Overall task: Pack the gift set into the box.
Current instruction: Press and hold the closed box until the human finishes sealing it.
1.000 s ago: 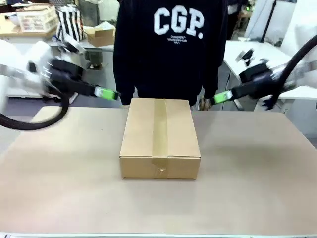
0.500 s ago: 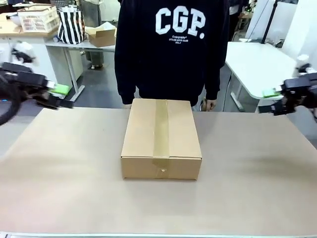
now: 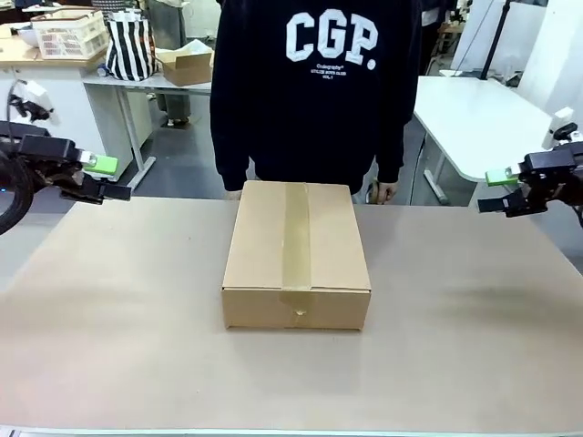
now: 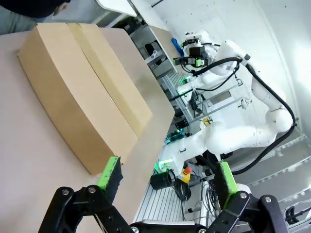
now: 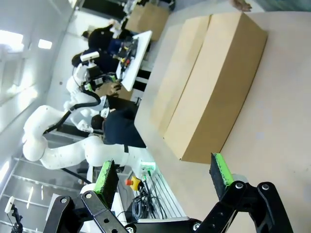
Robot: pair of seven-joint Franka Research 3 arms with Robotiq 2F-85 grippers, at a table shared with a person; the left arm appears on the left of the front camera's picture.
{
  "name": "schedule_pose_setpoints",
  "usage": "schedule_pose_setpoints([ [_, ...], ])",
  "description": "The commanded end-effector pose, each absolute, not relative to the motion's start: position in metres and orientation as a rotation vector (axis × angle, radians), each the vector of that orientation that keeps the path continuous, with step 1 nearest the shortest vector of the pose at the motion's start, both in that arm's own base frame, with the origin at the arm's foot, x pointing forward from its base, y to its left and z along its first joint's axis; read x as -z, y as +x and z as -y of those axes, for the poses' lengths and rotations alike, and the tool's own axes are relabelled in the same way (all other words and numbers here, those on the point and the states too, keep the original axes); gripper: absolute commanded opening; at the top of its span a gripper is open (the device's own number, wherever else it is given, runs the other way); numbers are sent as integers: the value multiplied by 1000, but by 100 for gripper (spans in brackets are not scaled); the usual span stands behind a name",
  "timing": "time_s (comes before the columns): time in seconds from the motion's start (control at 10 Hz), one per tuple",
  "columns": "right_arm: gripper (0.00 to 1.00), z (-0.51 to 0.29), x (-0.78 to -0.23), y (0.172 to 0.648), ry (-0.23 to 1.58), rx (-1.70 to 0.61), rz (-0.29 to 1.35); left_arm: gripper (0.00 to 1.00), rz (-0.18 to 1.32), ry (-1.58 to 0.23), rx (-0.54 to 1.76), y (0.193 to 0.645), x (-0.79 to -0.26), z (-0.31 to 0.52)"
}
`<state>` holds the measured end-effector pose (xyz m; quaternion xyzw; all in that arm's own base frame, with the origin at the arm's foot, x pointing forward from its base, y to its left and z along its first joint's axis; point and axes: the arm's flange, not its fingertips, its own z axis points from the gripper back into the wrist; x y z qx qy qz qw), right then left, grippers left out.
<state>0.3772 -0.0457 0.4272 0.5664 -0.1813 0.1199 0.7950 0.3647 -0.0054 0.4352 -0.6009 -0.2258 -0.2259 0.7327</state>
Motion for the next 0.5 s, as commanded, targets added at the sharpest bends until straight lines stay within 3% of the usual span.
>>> schedule_pose_setpoints([
  [0.0,100,43,-435,378,1224,-247,374,100,483,-1305,497,366,-440,3],
  [0.4,100,43,-435,378,1224,-247,374,100,483,-1305,497,366,-440,3],
])
